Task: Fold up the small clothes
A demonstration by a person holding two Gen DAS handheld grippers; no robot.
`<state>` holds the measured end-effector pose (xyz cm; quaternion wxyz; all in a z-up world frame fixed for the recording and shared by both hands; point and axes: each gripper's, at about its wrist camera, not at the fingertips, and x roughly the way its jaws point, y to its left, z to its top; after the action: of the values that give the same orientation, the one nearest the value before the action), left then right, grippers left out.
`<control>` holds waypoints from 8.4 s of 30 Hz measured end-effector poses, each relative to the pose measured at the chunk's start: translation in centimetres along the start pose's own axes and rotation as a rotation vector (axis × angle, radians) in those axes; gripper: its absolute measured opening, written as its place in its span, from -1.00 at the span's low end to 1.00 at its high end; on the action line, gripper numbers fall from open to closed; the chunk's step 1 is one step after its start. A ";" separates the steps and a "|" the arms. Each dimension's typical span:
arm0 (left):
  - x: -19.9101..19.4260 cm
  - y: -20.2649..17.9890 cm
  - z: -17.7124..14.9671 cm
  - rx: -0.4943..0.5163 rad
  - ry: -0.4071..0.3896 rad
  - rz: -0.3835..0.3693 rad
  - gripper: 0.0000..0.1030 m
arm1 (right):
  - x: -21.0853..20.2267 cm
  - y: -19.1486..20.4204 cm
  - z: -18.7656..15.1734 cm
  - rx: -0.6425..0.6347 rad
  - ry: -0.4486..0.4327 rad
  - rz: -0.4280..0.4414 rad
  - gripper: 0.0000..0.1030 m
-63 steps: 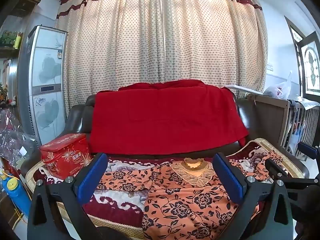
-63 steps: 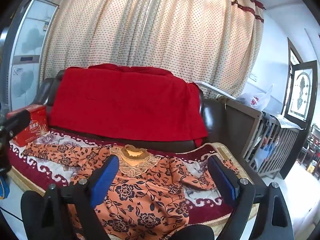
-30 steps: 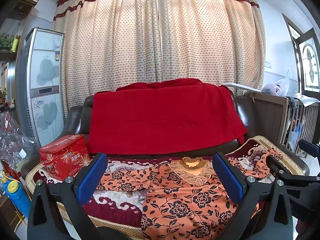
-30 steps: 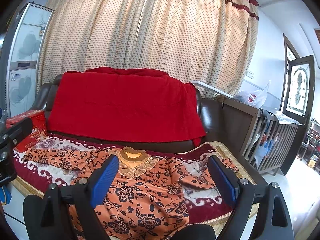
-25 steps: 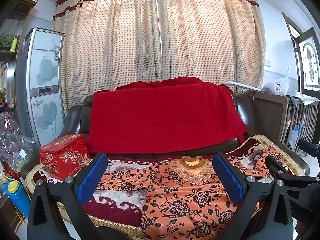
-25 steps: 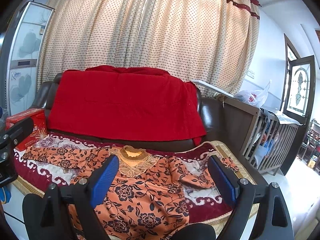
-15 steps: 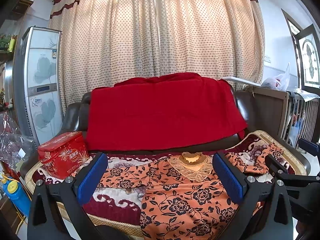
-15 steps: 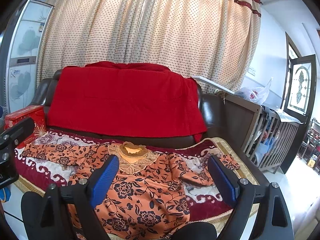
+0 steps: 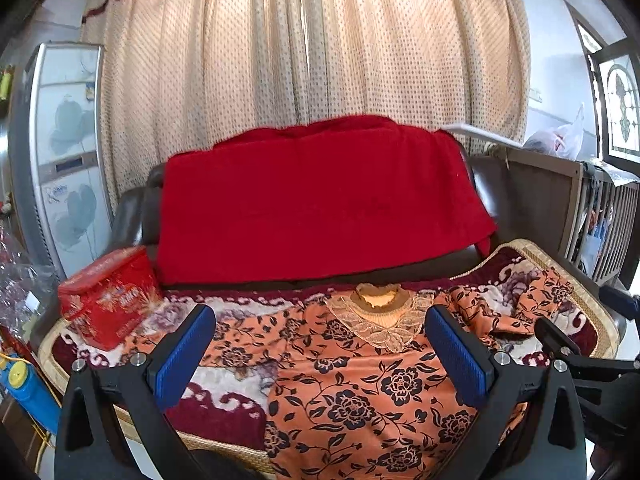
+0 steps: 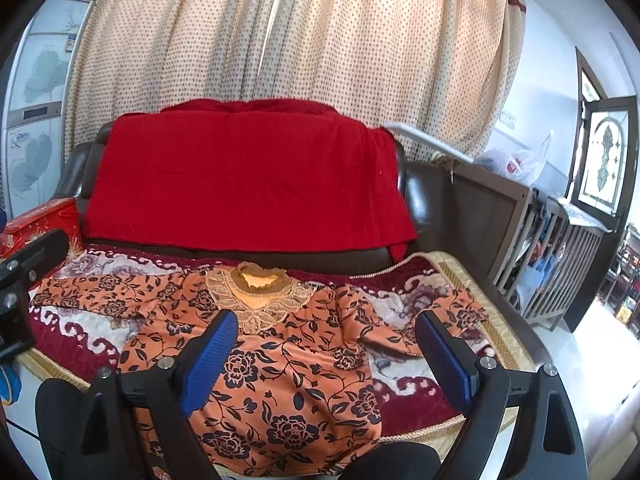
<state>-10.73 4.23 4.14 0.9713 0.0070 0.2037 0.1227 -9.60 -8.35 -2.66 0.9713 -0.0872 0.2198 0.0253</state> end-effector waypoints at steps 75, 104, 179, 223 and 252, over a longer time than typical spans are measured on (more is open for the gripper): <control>36.4 1.4 -7.1 -0.036 0.262 0.078 1.00 | 39.4 -38.4 -12.4 1.081 0.089 0.024 -0.88; 33.9 22.5 -7.1 -0.374 0.270 0.356 1.00 | 41.6 13.2 5.4 0.678 0.262 1.016 -0.80; 39.9 19.4 -8.4 -0.337 0.436 0.160 -0.48 | 50.2 -14.4 -4.7 0.726 0.379 0.128 0.37; 35.4 18.1 -6.7 -0.522 0.184 -0.015 -0.91 | 45.5 -2.0 -2.7 0.410 0.417 0.484 -0.21; 40.0 15.1 -10.3 -0.427 0.503 -0.036 0.24 | 50.6 2.9 -4.1 0.599 0.581 0.725 0.11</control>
<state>17.11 28.19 -20.17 0.8720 -0.2307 0.4071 0.1435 34.06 -5.73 -28.59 0.7822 0.2709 0.4923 0.2692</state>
